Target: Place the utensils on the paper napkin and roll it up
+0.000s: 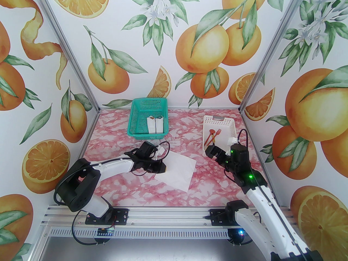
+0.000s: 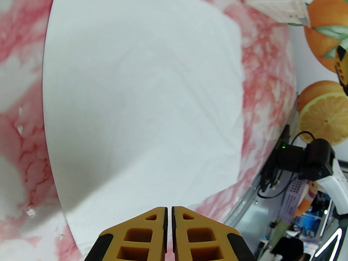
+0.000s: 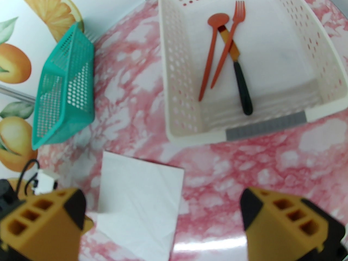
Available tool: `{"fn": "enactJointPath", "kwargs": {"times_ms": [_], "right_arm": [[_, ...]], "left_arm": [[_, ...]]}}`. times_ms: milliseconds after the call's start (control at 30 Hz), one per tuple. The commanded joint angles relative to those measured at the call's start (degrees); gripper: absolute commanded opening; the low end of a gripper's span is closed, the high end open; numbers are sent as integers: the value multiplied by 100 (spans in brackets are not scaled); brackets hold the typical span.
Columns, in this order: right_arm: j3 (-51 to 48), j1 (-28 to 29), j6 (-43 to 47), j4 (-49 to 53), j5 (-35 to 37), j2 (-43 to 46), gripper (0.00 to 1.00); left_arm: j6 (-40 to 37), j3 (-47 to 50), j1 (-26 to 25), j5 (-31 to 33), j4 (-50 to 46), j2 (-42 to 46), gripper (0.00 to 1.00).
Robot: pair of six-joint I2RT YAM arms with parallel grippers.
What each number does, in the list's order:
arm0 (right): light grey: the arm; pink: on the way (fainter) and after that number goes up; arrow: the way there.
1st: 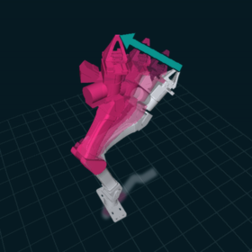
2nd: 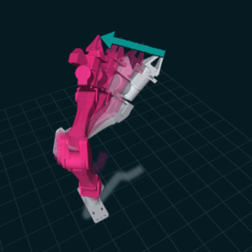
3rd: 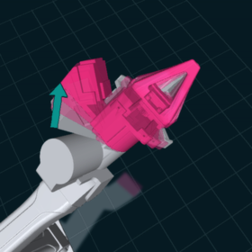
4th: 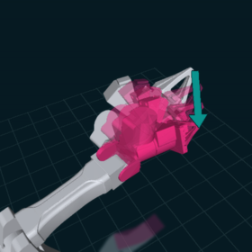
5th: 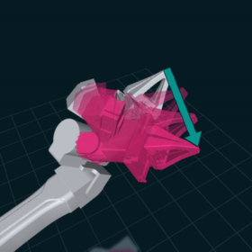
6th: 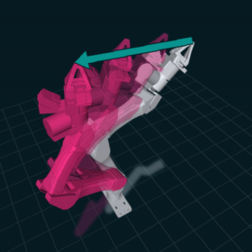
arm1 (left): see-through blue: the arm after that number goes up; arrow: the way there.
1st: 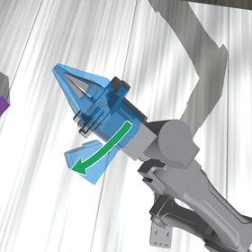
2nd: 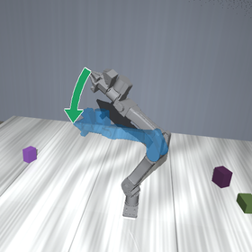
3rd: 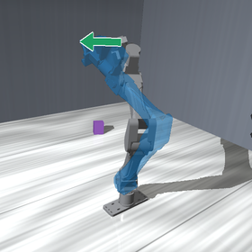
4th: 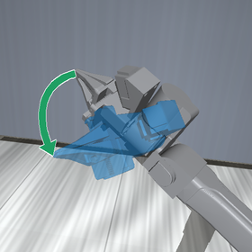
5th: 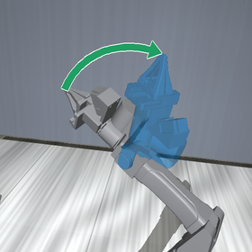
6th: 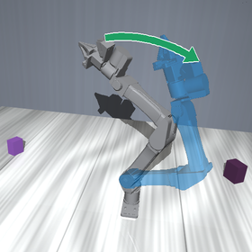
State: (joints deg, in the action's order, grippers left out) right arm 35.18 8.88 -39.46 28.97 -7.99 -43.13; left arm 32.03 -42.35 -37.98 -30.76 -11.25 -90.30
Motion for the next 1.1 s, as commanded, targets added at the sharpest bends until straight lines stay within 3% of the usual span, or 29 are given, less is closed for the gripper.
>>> {"fn": "enactJointPath", "kwargs": {"times_ms": [0, 433, 833, 1067], "right_arm": [[-63, 26, -44, -134, 43, 33, 100], [-117, 26, -35, -118, 77, 51, 100], [-55, 26, -35, 85, 267, -63, 100], [-21, 27, -9, 59, 236, -202, 100]], "left_arm": [[211, 144, -58, 353, 454, -13, 10], [363, 267, -59, 677, 588, -339, 6], [1098, 633, -242, 639, 842, -366, 5], [745, 541, -434, 738, 602, -485, 4]]}}
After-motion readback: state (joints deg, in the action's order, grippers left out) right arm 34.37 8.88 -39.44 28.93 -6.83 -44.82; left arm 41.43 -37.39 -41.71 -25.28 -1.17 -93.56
